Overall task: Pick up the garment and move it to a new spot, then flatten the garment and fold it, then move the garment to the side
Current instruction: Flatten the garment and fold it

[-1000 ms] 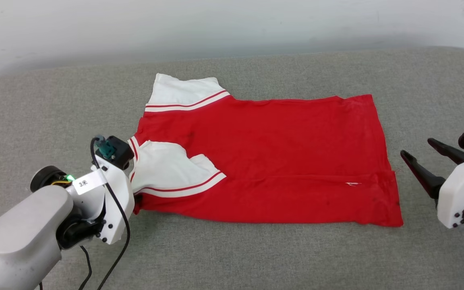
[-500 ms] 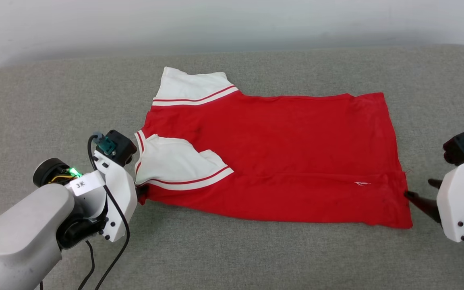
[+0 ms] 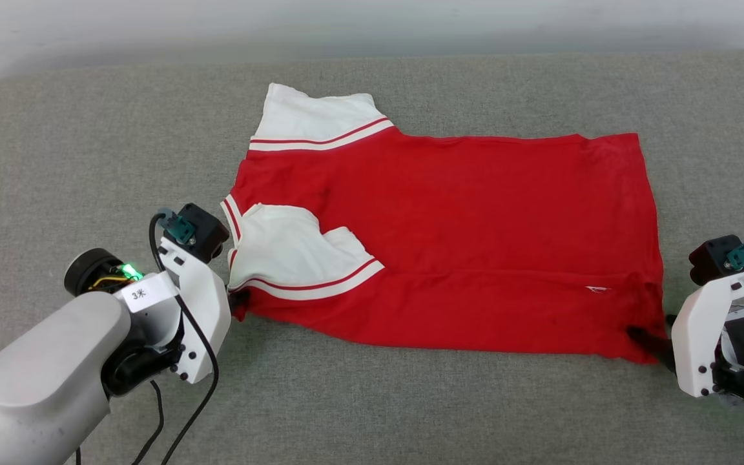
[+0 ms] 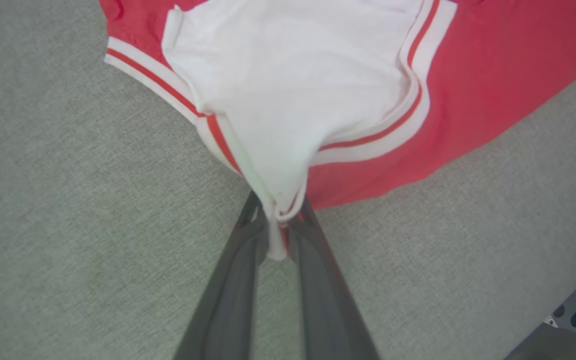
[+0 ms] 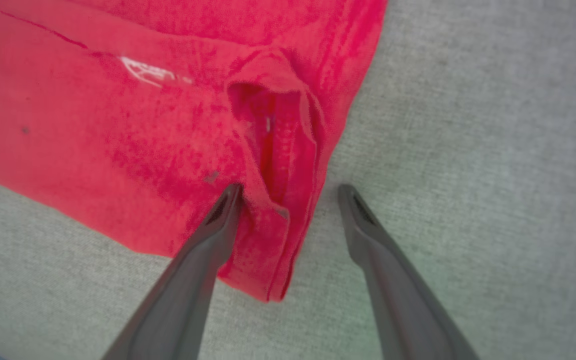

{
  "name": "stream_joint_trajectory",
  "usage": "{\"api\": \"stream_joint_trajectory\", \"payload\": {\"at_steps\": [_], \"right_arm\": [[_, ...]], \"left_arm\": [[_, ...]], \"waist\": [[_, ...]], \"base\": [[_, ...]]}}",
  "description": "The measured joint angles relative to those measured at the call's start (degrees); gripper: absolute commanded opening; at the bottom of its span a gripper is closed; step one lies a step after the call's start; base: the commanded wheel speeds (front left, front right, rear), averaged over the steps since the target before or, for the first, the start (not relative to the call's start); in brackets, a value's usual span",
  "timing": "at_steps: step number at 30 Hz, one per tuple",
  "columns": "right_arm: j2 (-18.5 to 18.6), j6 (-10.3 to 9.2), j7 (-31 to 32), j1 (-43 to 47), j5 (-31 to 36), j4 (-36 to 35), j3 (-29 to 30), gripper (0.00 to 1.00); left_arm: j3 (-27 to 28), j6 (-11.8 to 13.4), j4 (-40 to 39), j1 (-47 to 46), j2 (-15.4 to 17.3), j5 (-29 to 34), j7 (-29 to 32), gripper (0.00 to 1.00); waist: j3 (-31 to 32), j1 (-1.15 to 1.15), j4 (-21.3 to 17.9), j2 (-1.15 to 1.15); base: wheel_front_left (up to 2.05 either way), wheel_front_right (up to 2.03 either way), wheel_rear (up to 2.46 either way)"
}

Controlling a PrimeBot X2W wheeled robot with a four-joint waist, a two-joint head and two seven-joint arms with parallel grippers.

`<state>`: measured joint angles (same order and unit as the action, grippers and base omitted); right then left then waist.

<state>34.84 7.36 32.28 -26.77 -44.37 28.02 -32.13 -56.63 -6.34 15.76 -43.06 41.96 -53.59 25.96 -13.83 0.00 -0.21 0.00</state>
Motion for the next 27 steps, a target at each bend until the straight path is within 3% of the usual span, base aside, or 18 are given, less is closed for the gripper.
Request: {"api": "stream_joint_trajectory", "payload": {"at_steps": [1,2,3,4,14,27], "right_arm": [[-0.18,-0.1,-0.38,-0.07,-0.54,0.37,-0.16,1.0],[-0.37,-0.23,-1.13,-0.18,-1.05,0.74,-0.29,0.4],[-0.57,-0.23,-2.1,-0.18,-1.46,1.08,-0.4,0.11],[-0.63,-0.23,-2.83,-0.24,-1.68,1.27,-0.71,0.0],[1.31,0.15,-10.37,-0.1,-3.26,-1.33,-3.97,0.0],[7.68,0.16,-11.57,9.04,-6.81,-11.32,-1.26,0.0]], "left_arm": [[-0.01,0.04,0.02,0.08,-0.03,-0.11,-0.02,0.0],[0.0,0.05,0.07,0.31,0.0,-0.15,-0.13,0.0],[0.0,0.25,0.09,0.56,0.01,-0.33,-0.33,0.0],[-0.08,0.3,0.14,0.71,0.0,-0.62,-0.36,0.0],[-0.02,0.91,-1.49,4.72,2.33,-2.27,-1.52,0.0],[-0.35,5.56,-11.95,13.92,8.45,-4.79,-2.72,0.0]], "waist": [[-0.11,0.0,-0.01,0.0],[-0.14,0.0,-0.1,0.0],[-0.13,0.0,-0.2,0.0],[-0.04,0.0,-0.29,0.0],[3.7,0.0,-1.17,0.0],[7.99,0.0,-1.34,0.0]], "base": [[0.0,0.0,0.0],[0.0,0.0,0.0],[0.0,0.0,0.0],[0.0,0.0,0.0],[0.0,0.0,0.0],[0.0,0.0,0.0]]}}
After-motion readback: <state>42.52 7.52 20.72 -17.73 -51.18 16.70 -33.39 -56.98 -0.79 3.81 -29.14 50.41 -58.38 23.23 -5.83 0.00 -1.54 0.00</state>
